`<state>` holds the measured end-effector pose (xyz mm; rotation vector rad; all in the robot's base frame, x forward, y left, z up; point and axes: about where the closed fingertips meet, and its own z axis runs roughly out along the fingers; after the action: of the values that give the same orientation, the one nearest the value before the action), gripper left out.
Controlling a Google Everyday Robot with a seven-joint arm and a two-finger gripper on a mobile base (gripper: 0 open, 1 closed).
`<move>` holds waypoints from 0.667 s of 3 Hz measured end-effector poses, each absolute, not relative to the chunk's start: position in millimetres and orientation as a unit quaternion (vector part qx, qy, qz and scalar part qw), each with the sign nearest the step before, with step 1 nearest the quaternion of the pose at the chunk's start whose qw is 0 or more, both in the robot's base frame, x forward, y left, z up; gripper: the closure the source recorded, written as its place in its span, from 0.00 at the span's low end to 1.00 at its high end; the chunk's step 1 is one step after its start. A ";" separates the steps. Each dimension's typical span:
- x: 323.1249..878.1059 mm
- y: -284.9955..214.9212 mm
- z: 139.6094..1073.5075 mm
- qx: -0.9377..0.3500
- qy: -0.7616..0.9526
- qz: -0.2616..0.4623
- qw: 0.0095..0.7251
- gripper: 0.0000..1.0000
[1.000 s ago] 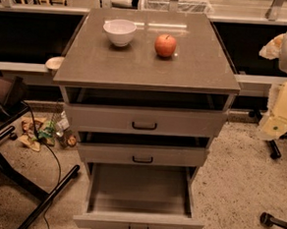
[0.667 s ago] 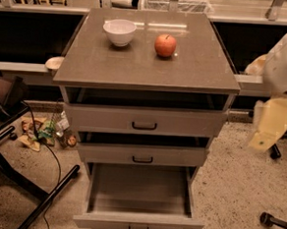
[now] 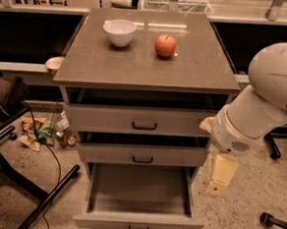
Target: Close bottom drawer
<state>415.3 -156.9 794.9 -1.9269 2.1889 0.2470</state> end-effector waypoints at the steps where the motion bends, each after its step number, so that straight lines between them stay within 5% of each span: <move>1: 415.3 -156.8 794.8 -0.655 0.744 0.084 0.107 0.00; 2: 414.9 -144.4 745.4 -0.682 0.720 0.093 0.093 0.00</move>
Offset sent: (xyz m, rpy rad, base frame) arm 0.0004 0.0339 -0.1451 -0.0189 0.0680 0.2199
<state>414.9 -144.4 745.4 -2.0239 2.1358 0.2754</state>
